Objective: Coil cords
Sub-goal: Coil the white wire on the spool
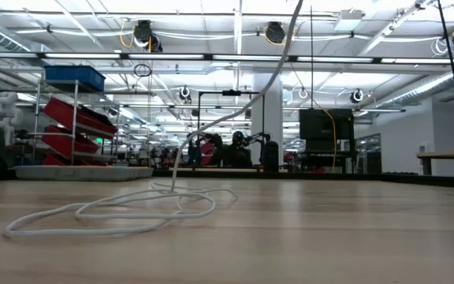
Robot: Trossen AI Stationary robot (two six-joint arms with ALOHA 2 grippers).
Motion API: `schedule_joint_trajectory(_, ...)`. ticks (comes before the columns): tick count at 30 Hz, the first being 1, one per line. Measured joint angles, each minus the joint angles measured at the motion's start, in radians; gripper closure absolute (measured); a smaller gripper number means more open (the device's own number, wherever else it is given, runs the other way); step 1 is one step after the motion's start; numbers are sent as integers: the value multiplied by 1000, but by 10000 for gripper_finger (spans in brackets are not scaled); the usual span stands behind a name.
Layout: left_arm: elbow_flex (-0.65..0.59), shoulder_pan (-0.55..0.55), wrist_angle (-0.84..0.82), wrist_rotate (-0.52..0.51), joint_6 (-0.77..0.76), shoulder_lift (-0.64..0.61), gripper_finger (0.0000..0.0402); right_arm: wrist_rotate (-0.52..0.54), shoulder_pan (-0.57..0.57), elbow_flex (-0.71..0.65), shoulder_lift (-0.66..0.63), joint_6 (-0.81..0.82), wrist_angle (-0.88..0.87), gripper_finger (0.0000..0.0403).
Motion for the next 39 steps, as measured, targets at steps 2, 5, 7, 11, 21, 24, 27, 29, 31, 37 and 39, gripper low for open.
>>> schedule_joint_trajectory(2, 0, 0, 3, -24, 22, 2, 237, 0, 1, 0, 0, -14, 12, 403)
schedule_joint_trajectory(5, 0, 3, 2, -44, 42, 2, 236, 1, 1, 0, 0, -29, 33, 403)
schedule_joint_trajectory(7, 0, 4, 0, -52, 43, 2, 236, 1, 1, 0, 0, -30, 31, 403)
schedule_joint_trajectory(11, 0, 5, -4, -50, 44, 2, 236, 1, 1, 0, 0, -30, 31, 403)
schedule_joint_trajectory(21, 0, 7, -7, -2, 43, 2, 251, -1, 1, 0, 0, -21, 30, 403)
schedule_joint_trajectory(24, 0, 8, -7, 0, 45, 2, 257, -1, 1, 0, 0, -24, 33, 403)
schedule_joint_trajectory(27, 0, 13, -13, 1, 44, 2, 263, -2, 1, 0, 0, -25, 33, 403)
schedule_joint_trajectory(29, 0, 18, -16, 1, 42, 3, 267, -2, 1, 0, 0, -25, 33, 403)
schedule_joint_trajectory(31, 0, 19, -16, 0, 41, 3, 270, -2, 1, 0, 0, -22, 33, 403)
schedule_joint_trajectory(37, 0, 17, -18, 1, 18, 3, 279, -4, 1, 0, 0, -19, 33, 403)
schedule_joint_trajectory(39, 0, 18, -22, 1, 18, 3, 285, -4, 1, 0, 0, -21, 35, 403)
